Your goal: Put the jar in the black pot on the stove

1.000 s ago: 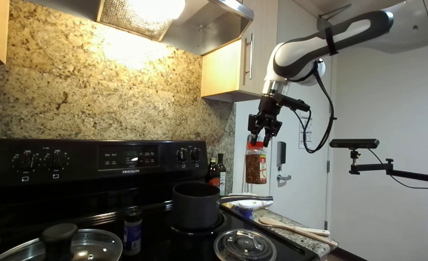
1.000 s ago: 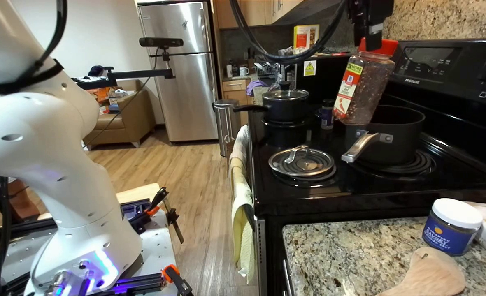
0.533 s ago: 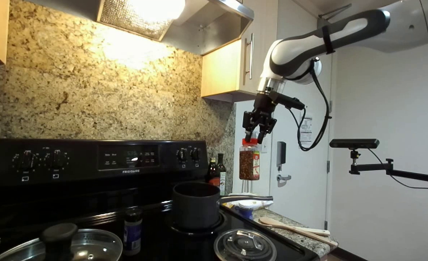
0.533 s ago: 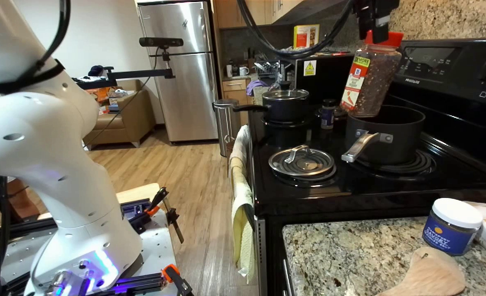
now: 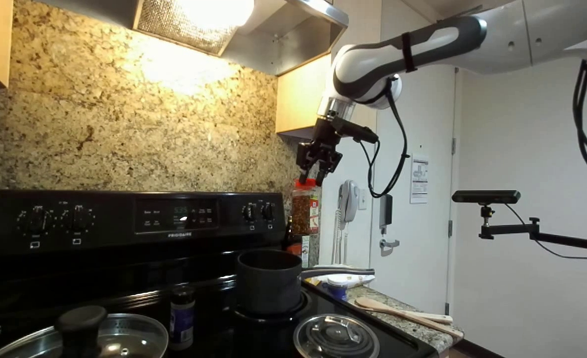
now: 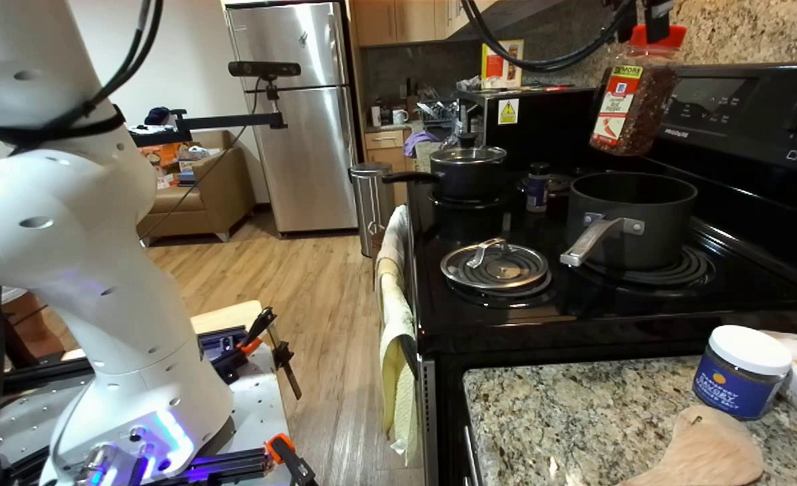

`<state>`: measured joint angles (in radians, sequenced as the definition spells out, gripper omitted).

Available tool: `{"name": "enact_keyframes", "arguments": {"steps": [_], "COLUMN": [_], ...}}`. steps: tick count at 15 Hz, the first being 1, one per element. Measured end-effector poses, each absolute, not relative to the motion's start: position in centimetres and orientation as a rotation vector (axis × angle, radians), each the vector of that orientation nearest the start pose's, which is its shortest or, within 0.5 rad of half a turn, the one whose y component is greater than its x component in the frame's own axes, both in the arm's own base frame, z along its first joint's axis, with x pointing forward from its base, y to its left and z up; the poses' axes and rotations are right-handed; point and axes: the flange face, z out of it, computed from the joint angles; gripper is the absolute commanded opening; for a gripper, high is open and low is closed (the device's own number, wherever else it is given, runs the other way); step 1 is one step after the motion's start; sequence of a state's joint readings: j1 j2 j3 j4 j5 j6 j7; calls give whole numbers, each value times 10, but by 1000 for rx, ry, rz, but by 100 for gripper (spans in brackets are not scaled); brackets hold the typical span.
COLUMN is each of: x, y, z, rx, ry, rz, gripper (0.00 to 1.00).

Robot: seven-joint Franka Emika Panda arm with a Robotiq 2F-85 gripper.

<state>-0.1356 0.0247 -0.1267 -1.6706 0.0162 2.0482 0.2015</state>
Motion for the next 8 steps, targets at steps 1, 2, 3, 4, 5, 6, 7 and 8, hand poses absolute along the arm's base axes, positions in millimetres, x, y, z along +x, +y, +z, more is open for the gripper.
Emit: {"name": "enact_keyframes", "arguments": {"steps": [1,2,3,4,5,6,7,8], "x": [593,604,615,624,633,641,647,652], "y": [-152,-150,-148,-147,-145,-145,-144,-145], "z": [608,604,599,594,588,581,574,567], "rx": [-3014,-3020,-3024,-3027,-3031,-3039,-3045,-3051], "ry": [703,692,677,660,640,621,611,603], "rz": [-550,-549,-547,-543,-533,-522,-511,-499], "gripper": [33,33,33,33,33,33,33,33]}}
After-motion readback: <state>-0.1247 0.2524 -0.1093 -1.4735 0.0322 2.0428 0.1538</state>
